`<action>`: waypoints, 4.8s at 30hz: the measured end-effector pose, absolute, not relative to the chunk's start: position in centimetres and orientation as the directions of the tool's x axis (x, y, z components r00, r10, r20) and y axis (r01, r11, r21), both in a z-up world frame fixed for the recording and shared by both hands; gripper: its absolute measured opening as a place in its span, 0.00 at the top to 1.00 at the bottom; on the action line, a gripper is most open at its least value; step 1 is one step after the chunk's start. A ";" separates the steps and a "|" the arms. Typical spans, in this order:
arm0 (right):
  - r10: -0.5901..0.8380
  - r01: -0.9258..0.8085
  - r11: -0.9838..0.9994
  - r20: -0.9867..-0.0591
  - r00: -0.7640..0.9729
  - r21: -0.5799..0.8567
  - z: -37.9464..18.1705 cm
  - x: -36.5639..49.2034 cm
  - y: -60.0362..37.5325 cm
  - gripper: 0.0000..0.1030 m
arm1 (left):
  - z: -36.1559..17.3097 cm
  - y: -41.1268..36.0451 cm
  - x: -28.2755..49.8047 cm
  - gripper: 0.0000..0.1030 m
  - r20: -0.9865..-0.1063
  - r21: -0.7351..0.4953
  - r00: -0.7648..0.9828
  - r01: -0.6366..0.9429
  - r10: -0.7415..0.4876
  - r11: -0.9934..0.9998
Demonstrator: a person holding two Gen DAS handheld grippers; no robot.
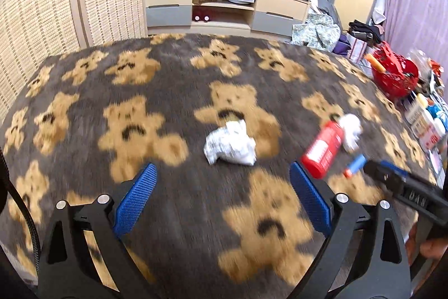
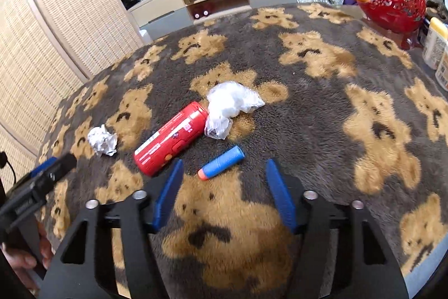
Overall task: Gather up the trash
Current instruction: 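Move both tools back over the blanket toward the remaining trash, then grasp the crumpled foil paper with the left tool while the right tool grasps the blue battery, then carry the foil paper and blue battery over the bin and open both tools, then move both tools back toward the red can and white tissue, then grasp the red can with the left tool while the right tool grasps the white tissue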
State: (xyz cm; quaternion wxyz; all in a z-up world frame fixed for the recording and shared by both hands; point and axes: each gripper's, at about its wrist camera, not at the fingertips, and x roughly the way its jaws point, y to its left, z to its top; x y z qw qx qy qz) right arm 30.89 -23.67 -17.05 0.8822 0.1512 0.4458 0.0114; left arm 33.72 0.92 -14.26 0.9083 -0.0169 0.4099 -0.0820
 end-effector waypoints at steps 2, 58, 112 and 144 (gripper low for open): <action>0.160 0.121 0.951 -0.789 0.593 0.284 -17.8 31.5 -23.7 0.47 | -14.5 0.9 34.8 0.21 -0.743 -0.102 0.649 0.134 -0.165 0.986; 0.218 -0.001 0.967 -0.827 0.518 0.255 -18.7 10.1 -23.1 0.87 | -18.9 -4.9 9.7 0.75 -0.823 -0.186 0.479 0.282 -0.306 0.941; 0.156 0.077 0.963 -0.768 0.622 0.259 -14.7 28.8 -26.7 0.04 | -15.5 -5.3 27.5 0.09 -0.787 -0.121 0.561 0.268 -0.257 0.956; 0.199 0.107 0.943 -0.793 0.575 0.314 -19.0 36.6 -27.2 0.76 | -19.2 -11.0 34.7 0.65 -0.812 -0.103 0.499 0.387 -0.302 0.916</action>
